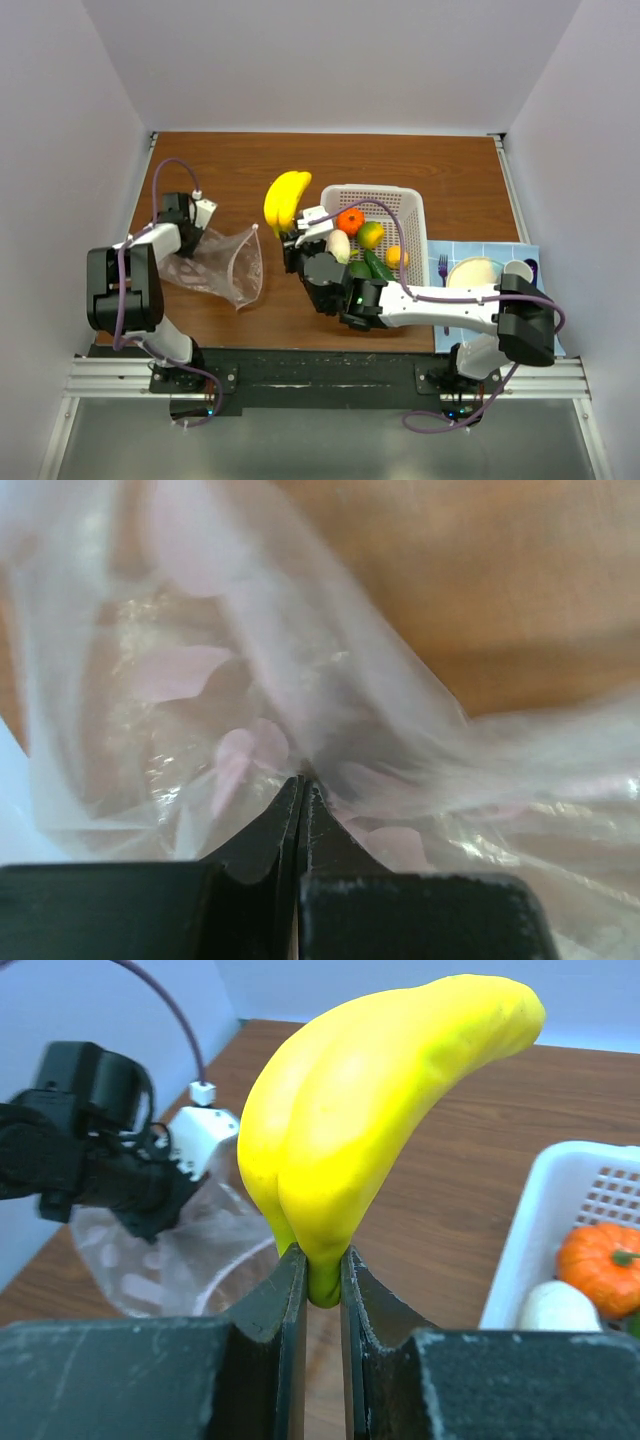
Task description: Open the zip-top bag and remove the fake food
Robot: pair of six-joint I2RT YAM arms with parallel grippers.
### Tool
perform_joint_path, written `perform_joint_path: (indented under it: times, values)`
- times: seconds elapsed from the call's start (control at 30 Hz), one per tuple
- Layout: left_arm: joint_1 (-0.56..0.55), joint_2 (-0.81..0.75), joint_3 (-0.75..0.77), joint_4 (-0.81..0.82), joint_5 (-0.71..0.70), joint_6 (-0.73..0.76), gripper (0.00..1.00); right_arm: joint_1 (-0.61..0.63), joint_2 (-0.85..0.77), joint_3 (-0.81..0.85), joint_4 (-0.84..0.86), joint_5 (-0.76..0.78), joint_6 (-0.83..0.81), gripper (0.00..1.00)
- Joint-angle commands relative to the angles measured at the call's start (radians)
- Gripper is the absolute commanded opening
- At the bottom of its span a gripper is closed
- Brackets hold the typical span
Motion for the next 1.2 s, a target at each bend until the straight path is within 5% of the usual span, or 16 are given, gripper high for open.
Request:
perform_joint_path:
  times: [0.0, 0.07, 0.13, 0.27, 0.3, 0.37, 0.43, 0.53, 0.57, 0.63, 0.67, 0.7, 0.87, 1.17]
  values:
    - [0.011, -0.043, -0.047, -0.193, 0.056, -0.008, 0.00, -0.017, -0.092, 0.050, -0.145, 0.117, -0.018, 0.00]
    - [0.010, -0.080, -0.015, -0.257, 0.109, -0.039, 0.01, -0.035, -0.132, 0.060, -0.263, 0.155, 0.043, 0.00]
    - [0.011, -0.105, 0.062, -0.337, 0.163, -0.082, 0.12, -0.055, -0.210, 0.024, -0.398, 0.152, 0.102, 0.00]
    - [0.008, -0.199, 0.221, -0.466, 0.307, -0.136, 0.55, -0.133, -0.324, -0.089, -0.660, 0.125, 0.307, 0.00]
    - [0.008, -0.215, 0.285, -0.489, 0.330, -0.142, 0.57, -0.142, -0.356, -0.110, -0.690, 0.120, 0.327, 0.01]
    - [0.007, -0.256, 0.365, -0.550, 0.384, -0.154, 0.78, -0.167, -0.379, -0.149, -0.757, 0.108, 0.369, 0.05]
    - [0.008, -0.281, 0.407, -0.602, 0.409, -0.157, 0.80, -0.178, -0.382, -0.159, -0.794, 0.096, 0.387, 0.09]
    - [0.007, -0.341, 0.447, -0.664, 0.444, -0.143, 0.82, -0.184, -0.364, -0.142, -0.885, 0.083, 0.409, 0.31]
    - [0.008, -0.358, 0.441, -0.675, 0.448, -0.134, 0.82, -0.186, -0.362, -0.128, -0.921, 0.076, 0.416, 0.52]
    - [0.007, -0.417, 0.416, -0.702, 0.450, -0.105, 0.82, -0.184, -0.365, -0.116, -0.958, 0.067, 0.432, 0.73]
    - [0.007, -0.443, 0.377, -0.704, 0.452, -0.093, 0.82, -0.184, -0.367, -0.104, -0.989, 0.062, 0.436, 0.94]
    - [0.007, -0.470, 0.353, -0.704, 0.453, -0.079, 0.82, -0.184, -0.370, -0.098, -1.004, 0.053, 0.439, 0.99]
    - [0.007, -0.647, 0.225, -0.696, 0.499, -0.005, 0.82, -0.184, -0.398, -0.036, -1.115, 0.022, 0.453, 0.99]
    - [0.008, -0.781, 0.206, -0.613, 0.563, -0.043, 0.87, -0.163, -0.479, 0.022, -1.186, -0.121, 0.390, 0.99]
